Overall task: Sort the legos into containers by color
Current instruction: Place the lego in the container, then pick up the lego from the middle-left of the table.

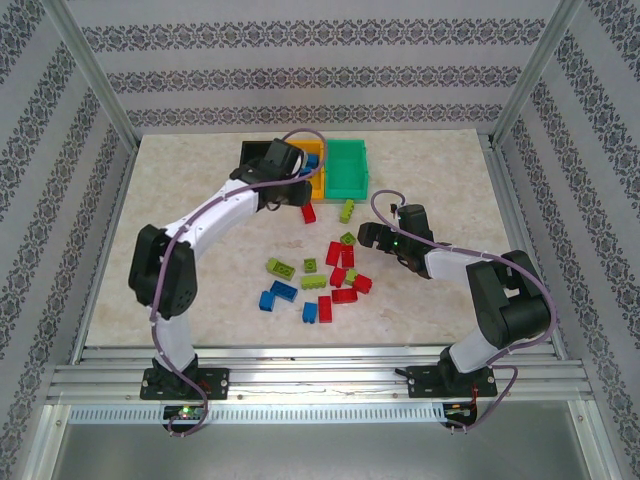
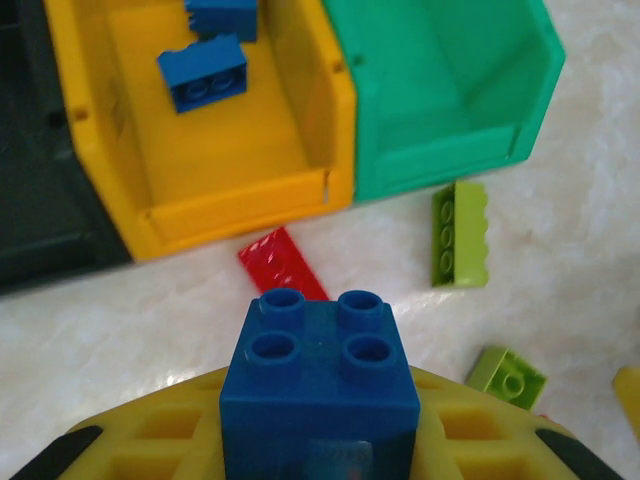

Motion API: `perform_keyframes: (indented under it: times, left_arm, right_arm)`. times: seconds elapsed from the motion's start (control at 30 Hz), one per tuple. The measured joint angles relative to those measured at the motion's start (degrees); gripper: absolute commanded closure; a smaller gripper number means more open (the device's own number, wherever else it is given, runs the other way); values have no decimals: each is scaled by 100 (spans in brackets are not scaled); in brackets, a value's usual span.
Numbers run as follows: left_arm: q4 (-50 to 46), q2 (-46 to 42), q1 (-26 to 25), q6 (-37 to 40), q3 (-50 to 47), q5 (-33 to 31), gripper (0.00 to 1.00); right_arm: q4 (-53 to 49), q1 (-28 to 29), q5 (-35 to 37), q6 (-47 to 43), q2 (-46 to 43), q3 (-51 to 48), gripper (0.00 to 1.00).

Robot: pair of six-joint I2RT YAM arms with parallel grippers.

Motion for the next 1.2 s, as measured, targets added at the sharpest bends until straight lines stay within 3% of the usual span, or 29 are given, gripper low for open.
perform_keyframes:
  times: [0.13, 0.43, 0.63, 1.2]
  left_arm:
    - [-44, 588, 57, 20, 798, 90, 74]
    - [-352, 1530, 197, 83, 2131, -153, 25]
    - [-236, 1285, 205, 83, 1456, -149, 24]
    - [420, -1528, 184, 79, -2677, 332, 25]
  right_arm:
    - [-2, 0, 0, 0, 0, 0, 5]
    - [-11, 0, 0, 2, 0, 0, 5]
    - [-11, -2, -2, 4, 0, 0, 5]
    - [-9, 0, -170, 129, 129, 61, 5]
